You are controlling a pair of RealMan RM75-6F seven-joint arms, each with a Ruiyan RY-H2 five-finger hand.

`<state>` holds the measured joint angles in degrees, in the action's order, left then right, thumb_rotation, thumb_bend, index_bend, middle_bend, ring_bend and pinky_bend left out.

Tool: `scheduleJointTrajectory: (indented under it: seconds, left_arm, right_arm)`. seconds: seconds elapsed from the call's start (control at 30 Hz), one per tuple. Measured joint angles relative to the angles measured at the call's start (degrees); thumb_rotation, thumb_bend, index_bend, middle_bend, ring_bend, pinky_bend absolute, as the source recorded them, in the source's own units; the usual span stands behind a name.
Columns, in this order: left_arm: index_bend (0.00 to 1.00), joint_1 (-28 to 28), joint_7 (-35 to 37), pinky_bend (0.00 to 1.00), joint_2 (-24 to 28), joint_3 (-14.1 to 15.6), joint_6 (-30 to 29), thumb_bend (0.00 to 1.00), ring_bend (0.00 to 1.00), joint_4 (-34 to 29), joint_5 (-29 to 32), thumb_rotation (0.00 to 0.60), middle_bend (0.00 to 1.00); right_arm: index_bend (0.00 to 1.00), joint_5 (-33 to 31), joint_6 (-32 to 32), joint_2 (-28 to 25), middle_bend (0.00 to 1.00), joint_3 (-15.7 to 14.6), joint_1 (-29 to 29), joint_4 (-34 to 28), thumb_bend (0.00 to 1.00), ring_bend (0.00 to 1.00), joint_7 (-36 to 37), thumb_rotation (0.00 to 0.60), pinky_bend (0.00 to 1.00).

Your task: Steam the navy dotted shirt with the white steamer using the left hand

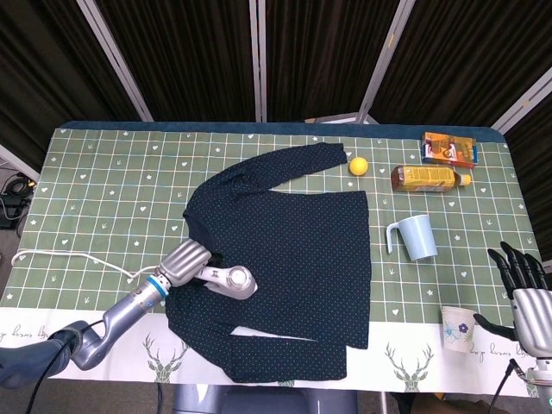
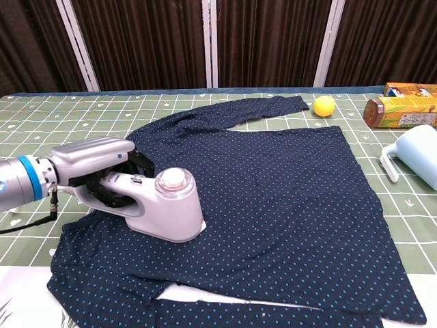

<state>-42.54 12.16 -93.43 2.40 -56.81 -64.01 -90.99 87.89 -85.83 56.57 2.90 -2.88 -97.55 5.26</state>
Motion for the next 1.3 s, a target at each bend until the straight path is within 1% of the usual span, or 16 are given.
scheduleJointTrajectory:
  seconds: [0.2, 0.33, 0.57, 0.7, 0.83, 0.93, 1.0, 1.07, 1.1, 1.13, 1.17, 1.2, 1.23, 1.3]
  left_arm:
    - [0.92, 0.5, 1.3, 0.99, 1.3, -0.8, -1.4, 0.69, 0.78, 0.3, 0.4, 0.6, 0.83]
    - [0.92, 0.7, 2.3, 1.0, 3.1, -2.5, -2.5, 0.69, 0.78, -0.1, 1.6, 0.6, 0.83]
    - [0.92, 1.7, 4.4, 1.0, 6.3, -5.8, -2.4, 0.69, 0.78, 0.4, 6.7, 0.6, 0.83]
    - [0.92, 2.6, 5.3, 1.0, 7.1, -6.8, -0.7, 0.69, 0.78, 3.1, 9.8, 0.6, 0.83]
    - [0.92, 3.6, 6.4, 1.0, 7.1, -7.3, 1.6, 0.69, 0.78, 7.1, 12.5, 0.6, 0.83]
    - [0.91, 4.3, 7.4, 0.99, 6.6, -7.4, 3.5, 0.67, 0.78, 10.0, 13.8, 0.6, 0.83]
    - [0.89, 4.6, 8.0, 0.98, 6.2, -7.4, 4.5, 0.6, 0.77, 11.5, 14.4, 0.6, 0.82]
    - [0.84, 4.9, 8.8, 0.94, 5.6, -7.3, 5.6, 0.44, 0.75, 13.1, 14.8, 0.6, 0.8]
    - [0.81, 5.0, 9.3, 0.92, 5.4, -7.3, 5.9, 0.39, 0.74, 13.6, 14.8, 0.6, 0.79]
    - [0.77, 5.0, 9.7, 0.88, 5.1, -7.1, 6.2, 0.31, 0.71, 14.1, 14.6, 0.6, 0.76]
    - [0.73, 5.1, 10.0, 0.82, 4.9, -6.9, 6.5, 0.24, 0.68, 14.6, 14.3, 0.6, 0.73]
    - [0.67, 5.1, 10.1, 0.73, 4.7, -6.8, 6.5, 0.18, 0.65, 14.9, 14.1, 0.6, 0.69]
    - [0.63, 5.1, 10.1, 0.67, 4.5, -6.6, 6.6, 0.15, 0.62, 15.3, 13.8, 0.6, 0.66]
    - [0.51, 5.1, 10.0, 0.49, 4.3, -6.4, 7.1, 0.05, 0.53, 15.5, 13.6, 0.6, 0.56]
  right_arm:
    - [0.0, 0.1, 0.1, 0.1, 0.0, -0.1, -0.1, -0.1, 0.0, 0.0, -0.4, 0.6, 0.0]
    - [0.0, 0.2, 0.2, 0.2, 0.0, -0.1, -0.1, -0.2, 0.0, 0.0, -0.6, 0.6, 0.0]
    - [0.0, 0.5, 0.1, 0.2, 0.0, -0.3, -0.1, -0.3, 0.0, 0.0, -0.9, 0.6, 0.0]
    - [0.0, 0.8, 0.1, 0.2, 0.0, -0.4, -0.1, -0.5, 0.0, 0.0, -1.2, 0.6, 0.0]
    - [0.0, 0.9, 0.2, 0.3, 0.0, -0.5, -0.1, -0.7, 0.0, 0.0, -1.6, 0.6, 0.0]
    - [0.0, 1.0, 0.3, 0.4, 0.0, -0.6, -0.2, -0.7, 0.0, 0.0, -1.9, 0.6, 0.0]
    - [0.0, 1.0, 0.4, 0.4, 0.0, -0.6, -0.2, -0.8, 0.0, 0.0, -2.1, 0.6, 0.0]
    - [0.0, 0.9, 0.4, 0.5, 0.0, -0.6, -0.3, -0.9, 0.0, 0.0, -2.3, 0.6, 0.0]
    - [0.0, 0.9, 0.5, 0.5, 0.0, -0.6, -0.3, -0.9, 0.0, 0.0, -2.3, 0.6, 0.0]
    - [0.0, 0.8, 0.5, 0.5, 0.0, -0.6, -0.3, -0.9, 0.0, 0.0, -2.4, 0.6, 0.0]
    - [0.0, 0.8, 0.6, 0.6, 0.0, -0.6, -0.3, -0.9, 0.0, 0.0, -2.5, 0.6, 0.0]
    - [0.0, 0.8, 0.7, 0.6, 0.0, -0.6, -0.3, -0.9, 0.0, 0.0, -2.5, 0.6, 0.0]
    - [0.0, 0.8, 0.7, 0.6, 0.0, -0.6, -0.3, -0.9, 0.0, 0.0, -2.6, 0.6, 0.0]
    - [0.0, 0.7, 0.7, 0.5, 0.0, -0.6, -0.3, -1.0, 0.0, 0.0, -2.6, 0.6, 0.0]
